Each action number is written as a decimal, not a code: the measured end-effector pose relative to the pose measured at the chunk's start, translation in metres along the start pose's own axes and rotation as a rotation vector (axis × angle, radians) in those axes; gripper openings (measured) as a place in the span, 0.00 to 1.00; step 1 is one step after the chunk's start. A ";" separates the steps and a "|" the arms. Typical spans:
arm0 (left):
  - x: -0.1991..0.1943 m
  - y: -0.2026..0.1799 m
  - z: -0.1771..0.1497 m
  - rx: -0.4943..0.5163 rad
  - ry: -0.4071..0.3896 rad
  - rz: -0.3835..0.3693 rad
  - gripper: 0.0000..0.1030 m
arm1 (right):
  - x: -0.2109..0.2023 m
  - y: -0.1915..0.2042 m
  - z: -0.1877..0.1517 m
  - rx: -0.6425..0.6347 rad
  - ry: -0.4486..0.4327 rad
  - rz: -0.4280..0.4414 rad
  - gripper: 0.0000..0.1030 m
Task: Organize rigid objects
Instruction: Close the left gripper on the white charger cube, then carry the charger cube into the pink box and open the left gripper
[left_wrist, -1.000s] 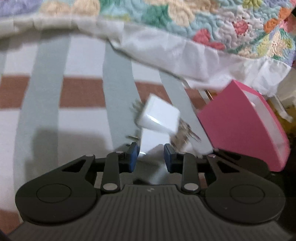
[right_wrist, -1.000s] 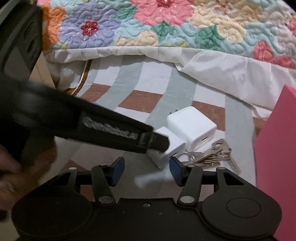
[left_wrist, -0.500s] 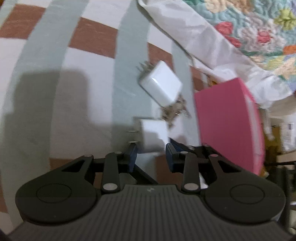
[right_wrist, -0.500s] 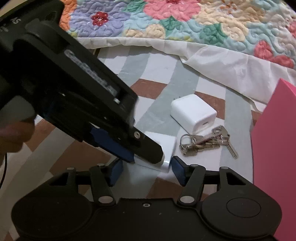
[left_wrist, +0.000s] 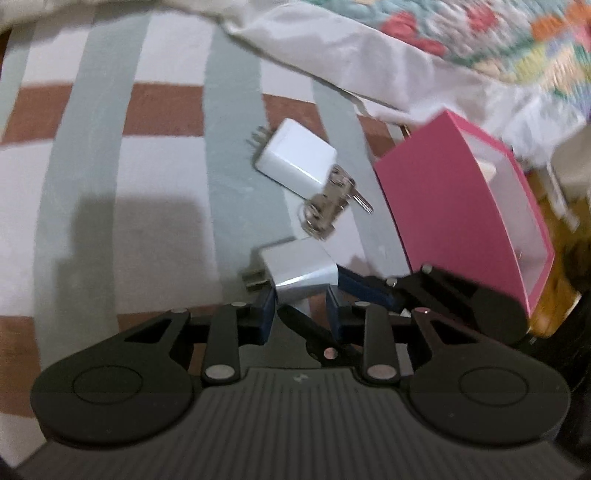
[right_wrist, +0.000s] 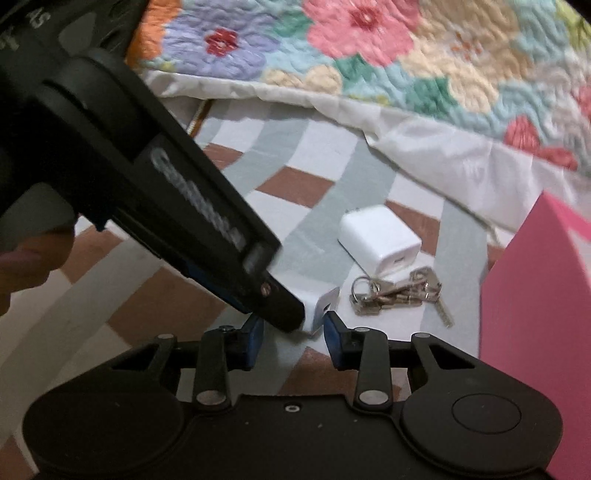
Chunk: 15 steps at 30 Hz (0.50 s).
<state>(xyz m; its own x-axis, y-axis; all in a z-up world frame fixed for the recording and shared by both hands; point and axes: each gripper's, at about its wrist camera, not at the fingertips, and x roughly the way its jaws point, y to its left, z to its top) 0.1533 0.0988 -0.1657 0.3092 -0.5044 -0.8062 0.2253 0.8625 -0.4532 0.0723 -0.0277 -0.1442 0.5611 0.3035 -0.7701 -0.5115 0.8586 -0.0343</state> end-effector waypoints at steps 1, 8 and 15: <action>-0.004 -0.005 -0.003 0.023 -0.002 0.004 0.27 | -0.003 0.002 0.000 -0.016 0.005 -0.004 0.43; -0.022 -0.042 -0.023 0.147 -0.006 0.015 0.27 | -0.030 -0.001 -0.008 -0.045 -0.003 -0.017 0.46; -0.039 -0.068 -0.029 0.191 -0.034 0.002 0.27 | -0.065 -0.006 -0.011 -0.036 -0.045 -0.044 0.45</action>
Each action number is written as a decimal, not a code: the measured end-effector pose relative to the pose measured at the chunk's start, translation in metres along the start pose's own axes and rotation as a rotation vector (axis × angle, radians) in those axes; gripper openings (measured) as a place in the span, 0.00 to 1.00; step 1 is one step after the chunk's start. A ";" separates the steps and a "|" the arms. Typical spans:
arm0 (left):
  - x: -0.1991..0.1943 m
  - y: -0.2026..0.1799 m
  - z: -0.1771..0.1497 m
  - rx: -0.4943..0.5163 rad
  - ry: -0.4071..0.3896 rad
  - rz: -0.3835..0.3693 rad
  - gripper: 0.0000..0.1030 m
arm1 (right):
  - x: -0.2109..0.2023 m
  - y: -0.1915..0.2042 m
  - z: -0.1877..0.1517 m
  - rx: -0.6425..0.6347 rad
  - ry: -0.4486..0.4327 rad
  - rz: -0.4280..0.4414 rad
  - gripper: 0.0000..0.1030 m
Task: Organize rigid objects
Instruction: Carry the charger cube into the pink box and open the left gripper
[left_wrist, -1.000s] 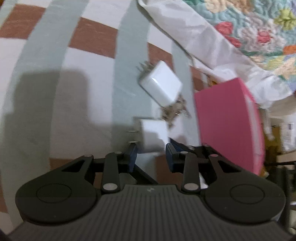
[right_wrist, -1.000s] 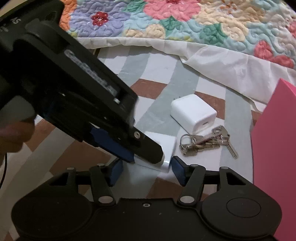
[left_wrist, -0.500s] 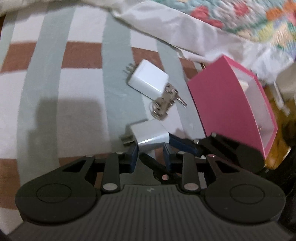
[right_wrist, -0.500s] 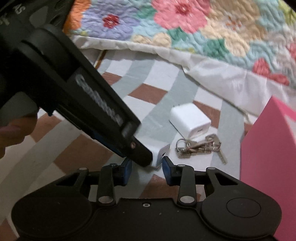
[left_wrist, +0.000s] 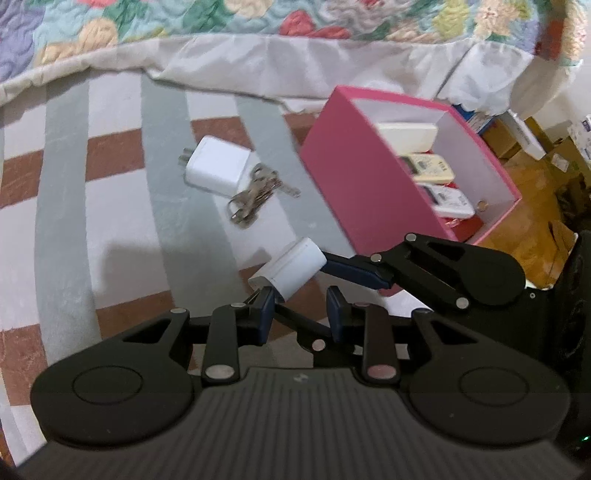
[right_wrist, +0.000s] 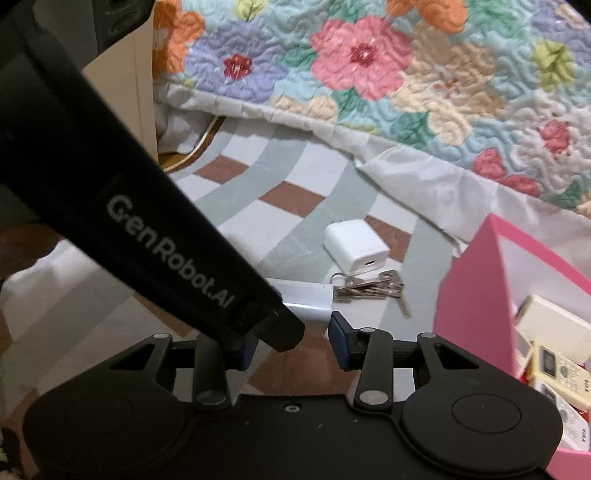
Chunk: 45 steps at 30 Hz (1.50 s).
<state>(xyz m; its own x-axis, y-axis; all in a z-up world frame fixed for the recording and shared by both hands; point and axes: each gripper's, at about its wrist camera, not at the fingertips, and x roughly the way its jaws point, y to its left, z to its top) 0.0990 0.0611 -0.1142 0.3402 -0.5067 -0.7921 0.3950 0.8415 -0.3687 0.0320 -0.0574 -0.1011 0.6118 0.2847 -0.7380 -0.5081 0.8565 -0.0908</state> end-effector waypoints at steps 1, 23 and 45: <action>-0.003 -0.005 0.002 -0.004 -0.006 0.000 0.27 | -0.006 -0.001 0.001 -0.001 -0.005 -0.008 0.46; -0.026 -0.141 0.069 0.141 0.025 -0.158 0.27 | -0.117 -0.090 0.013 0.079 0.022 -0.177 0.46; 0.047 -0.120 0.080 -0.037 0.137 -0.143 0.44 | -0.082 -0.157 -0.024 0.524 0.110 0.048 0.49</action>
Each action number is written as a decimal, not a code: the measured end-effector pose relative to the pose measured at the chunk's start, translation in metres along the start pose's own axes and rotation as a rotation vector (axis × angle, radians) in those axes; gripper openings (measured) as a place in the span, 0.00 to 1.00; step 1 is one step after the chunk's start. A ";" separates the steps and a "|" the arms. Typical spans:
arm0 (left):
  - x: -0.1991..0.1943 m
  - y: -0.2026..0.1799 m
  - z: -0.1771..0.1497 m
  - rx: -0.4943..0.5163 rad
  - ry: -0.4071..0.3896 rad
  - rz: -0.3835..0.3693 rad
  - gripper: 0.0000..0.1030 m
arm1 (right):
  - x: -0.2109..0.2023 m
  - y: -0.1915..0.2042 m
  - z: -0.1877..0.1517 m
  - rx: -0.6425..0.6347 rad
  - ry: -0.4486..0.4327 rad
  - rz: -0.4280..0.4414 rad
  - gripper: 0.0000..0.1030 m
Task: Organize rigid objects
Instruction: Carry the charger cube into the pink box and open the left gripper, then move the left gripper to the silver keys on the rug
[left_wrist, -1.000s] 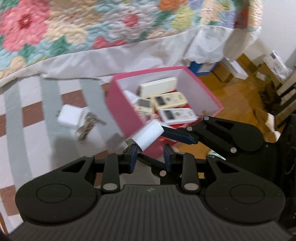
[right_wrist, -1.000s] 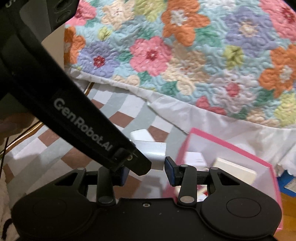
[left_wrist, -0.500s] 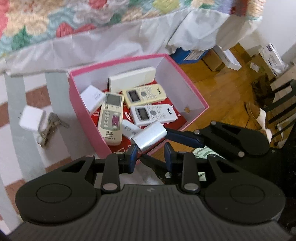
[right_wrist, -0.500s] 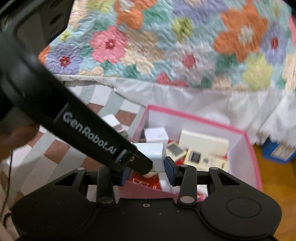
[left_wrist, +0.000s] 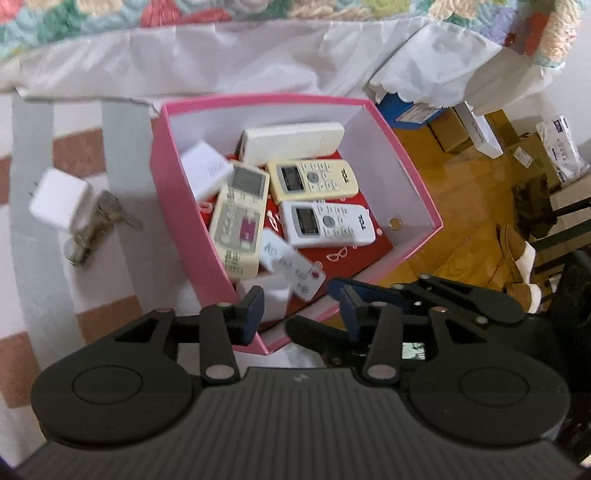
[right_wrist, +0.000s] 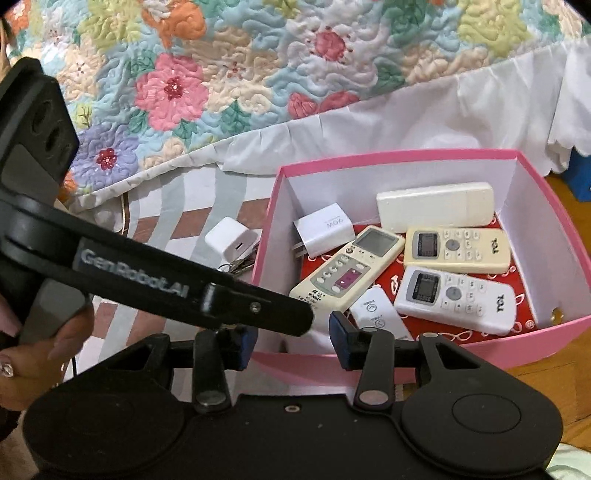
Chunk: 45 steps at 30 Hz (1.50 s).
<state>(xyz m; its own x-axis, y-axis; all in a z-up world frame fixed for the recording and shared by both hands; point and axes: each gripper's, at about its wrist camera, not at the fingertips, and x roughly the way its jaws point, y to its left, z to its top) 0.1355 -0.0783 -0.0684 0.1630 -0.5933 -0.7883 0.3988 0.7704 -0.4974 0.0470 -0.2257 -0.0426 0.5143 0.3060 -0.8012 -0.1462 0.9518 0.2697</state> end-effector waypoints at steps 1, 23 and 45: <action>-0.007 -0.002 0.000 0.013 -0.013 0.013 0.46 | -0.005 0.002 0.002 -0.011 -0.009 -0.010 0.51; -0.178 0.034 -0.014 0.104 -0.303 0.203 0.87 | -0.064 0.116 0.036 -0.327 -0.022 0.129 0.78; -0.052 0.170 -0.031 -0.018 -0.243 0.197 0.70 | 0.127 0.145 -0.021 -0.368 -0.162 -0.051 0.78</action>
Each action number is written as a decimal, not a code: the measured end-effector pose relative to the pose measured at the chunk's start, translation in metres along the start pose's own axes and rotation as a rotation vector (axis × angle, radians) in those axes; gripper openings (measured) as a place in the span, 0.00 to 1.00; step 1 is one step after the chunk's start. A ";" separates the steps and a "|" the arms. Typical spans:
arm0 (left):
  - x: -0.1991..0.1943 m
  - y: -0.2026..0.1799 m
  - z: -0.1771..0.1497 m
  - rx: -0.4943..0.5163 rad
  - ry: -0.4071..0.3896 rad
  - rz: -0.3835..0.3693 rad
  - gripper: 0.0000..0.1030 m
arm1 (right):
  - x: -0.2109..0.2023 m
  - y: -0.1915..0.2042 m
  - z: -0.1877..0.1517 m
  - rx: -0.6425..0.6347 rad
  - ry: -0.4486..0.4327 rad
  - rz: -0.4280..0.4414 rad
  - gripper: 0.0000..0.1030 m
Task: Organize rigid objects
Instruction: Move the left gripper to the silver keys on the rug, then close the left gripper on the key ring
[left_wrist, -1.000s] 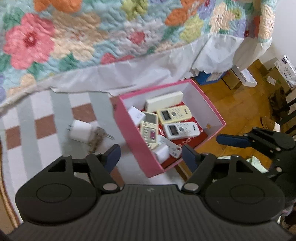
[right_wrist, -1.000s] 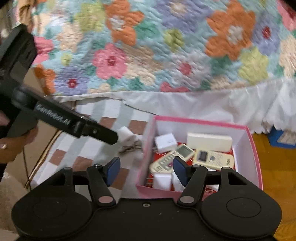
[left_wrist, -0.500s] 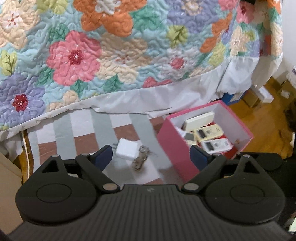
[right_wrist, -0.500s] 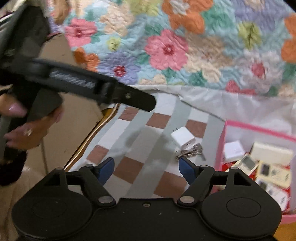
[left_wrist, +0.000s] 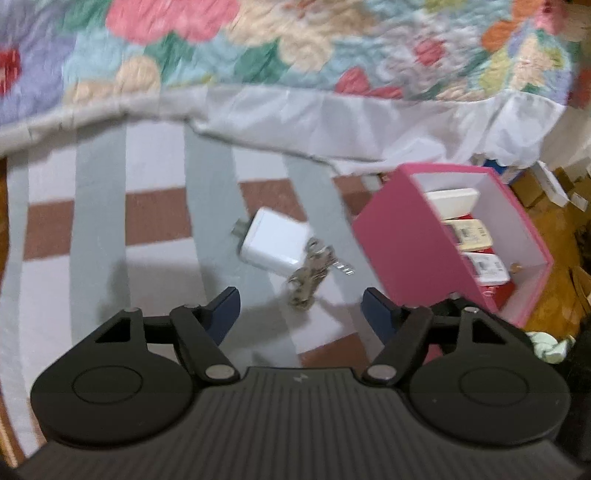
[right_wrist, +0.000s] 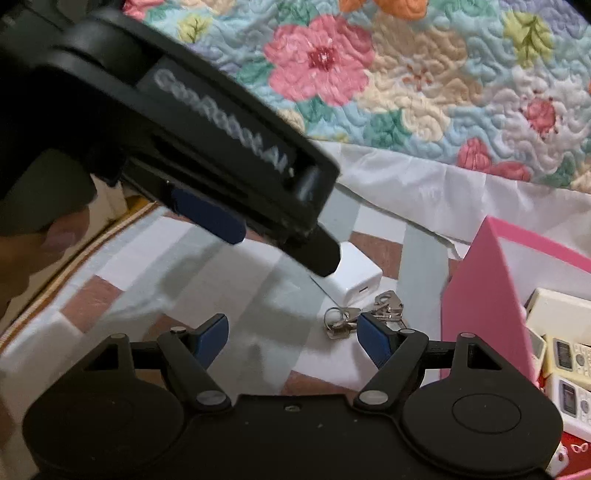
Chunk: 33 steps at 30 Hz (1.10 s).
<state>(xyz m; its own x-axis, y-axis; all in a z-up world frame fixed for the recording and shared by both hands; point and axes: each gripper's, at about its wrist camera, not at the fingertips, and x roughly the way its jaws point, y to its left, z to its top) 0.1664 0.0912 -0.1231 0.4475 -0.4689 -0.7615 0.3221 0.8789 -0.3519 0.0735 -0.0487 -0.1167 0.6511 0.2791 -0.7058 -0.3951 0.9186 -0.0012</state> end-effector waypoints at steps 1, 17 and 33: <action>0.008 0.005 -0.002 -0.019 0.007 0.007 0.70 | 0.002 -0.001 -0.002 0.006 -0.009 -0.008 0.78; 0.081 0.026 -0.013 -0.112 -0.009 -0.090 0.24 | 0.064 -0.028 -0.017 0.134 0.050 -0.043 0.52; 0.091 0.045 -0.023 -0.414 0.166 -0.302 0.03 | 0.046 -0.028 -0.026 0.162 0.099 0.018 0.37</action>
<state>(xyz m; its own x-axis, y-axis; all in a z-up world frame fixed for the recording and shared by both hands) 0.2026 0.0903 -0.2202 0.2374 -0.7151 -0.6575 0.0451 0.6842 -0.7279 0.0978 -0.0686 -0.1672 0.5745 0.2745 -0.7711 -0.2917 0.9489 0.1204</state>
